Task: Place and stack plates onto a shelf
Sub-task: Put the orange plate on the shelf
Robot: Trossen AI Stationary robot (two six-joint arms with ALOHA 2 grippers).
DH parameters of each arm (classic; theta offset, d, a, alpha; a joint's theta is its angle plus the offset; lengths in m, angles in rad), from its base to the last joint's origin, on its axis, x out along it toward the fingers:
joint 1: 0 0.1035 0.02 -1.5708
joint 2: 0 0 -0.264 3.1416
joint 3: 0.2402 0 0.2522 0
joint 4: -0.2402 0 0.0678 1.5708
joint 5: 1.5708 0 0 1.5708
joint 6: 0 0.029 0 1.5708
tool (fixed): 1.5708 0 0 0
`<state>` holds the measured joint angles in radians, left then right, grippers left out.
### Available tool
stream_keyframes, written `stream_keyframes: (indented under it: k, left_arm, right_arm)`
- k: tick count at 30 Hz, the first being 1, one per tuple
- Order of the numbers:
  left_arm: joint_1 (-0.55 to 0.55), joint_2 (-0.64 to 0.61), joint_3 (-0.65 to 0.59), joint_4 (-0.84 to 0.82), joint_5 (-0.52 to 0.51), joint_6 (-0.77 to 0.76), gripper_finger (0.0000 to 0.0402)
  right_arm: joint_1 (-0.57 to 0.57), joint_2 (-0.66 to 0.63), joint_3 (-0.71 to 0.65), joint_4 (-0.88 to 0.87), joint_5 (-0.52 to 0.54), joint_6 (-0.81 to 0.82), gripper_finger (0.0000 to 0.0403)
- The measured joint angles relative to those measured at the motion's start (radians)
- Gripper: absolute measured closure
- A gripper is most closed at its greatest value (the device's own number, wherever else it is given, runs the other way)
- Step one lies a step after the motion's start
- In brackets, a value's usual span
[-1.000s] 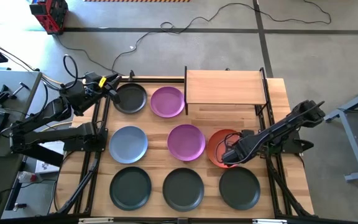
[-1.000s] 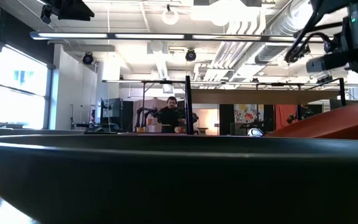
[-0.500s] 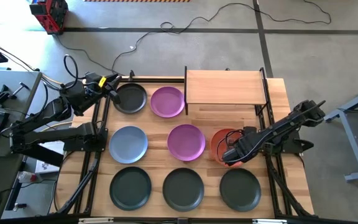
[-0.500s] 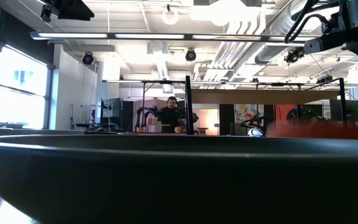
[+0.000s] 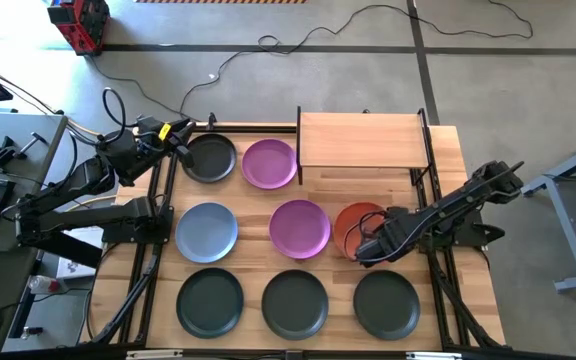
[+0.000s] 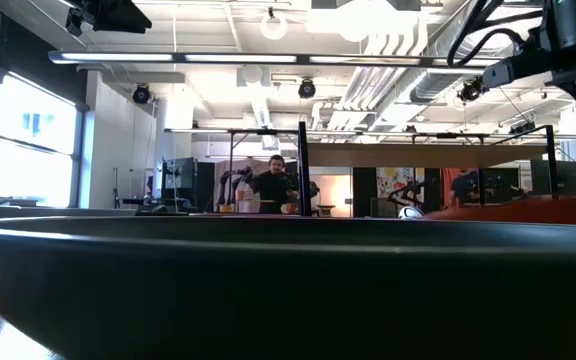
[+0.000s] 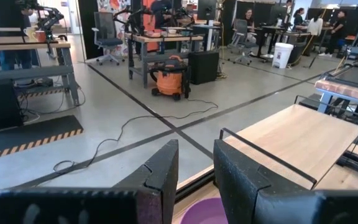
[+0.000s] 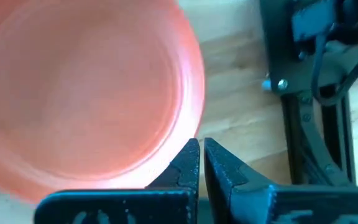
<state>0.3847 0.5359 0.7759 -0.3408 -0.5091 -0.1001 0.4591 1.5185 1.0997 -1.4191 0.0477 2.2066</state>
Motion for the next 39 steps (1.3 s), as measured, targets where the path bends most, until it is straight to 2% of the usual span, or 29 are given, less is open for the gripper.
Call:
stream_keyframes:
  k: [7, 11, 15, 27, 39]
  left_arm:
    - [0.000, 0.000, 0.000, -0.004, 0.000, 0.000, 0.0312]
    - [0.000, 0.000, 0.000, -0.004, 0.000, 0.000, 0.0312]
    - [0.000, 0.000, 0.000, -0.006, 0.000, 0.000, 0.0312]
    - [0.000, 0.000, 0.000, -0.006, 0.000, -0.001, 0.0312]
    - [0.000, 0.000, 0.000, -0.006, 0.000, -0.028, 0.0312]
  right_arm:
    - [0.002, 0.000, -0.075, 0.167, -0.042, 0.033, 0.0341]
    - [0.016, 0.000, -0.113, 0.185, -0.086, 0.066, 0.0309]
    - [0.028, 0.000, -0.139, 0.215, -0.074, 0.074, 0.0291]
    - [0.073, 0.000, -0.238, 0.213, -0.015, 0.068, 0.0288]
    - [0.054, 0.000, -0.316, 0.266, 0.035, 0.061, 0.0288]
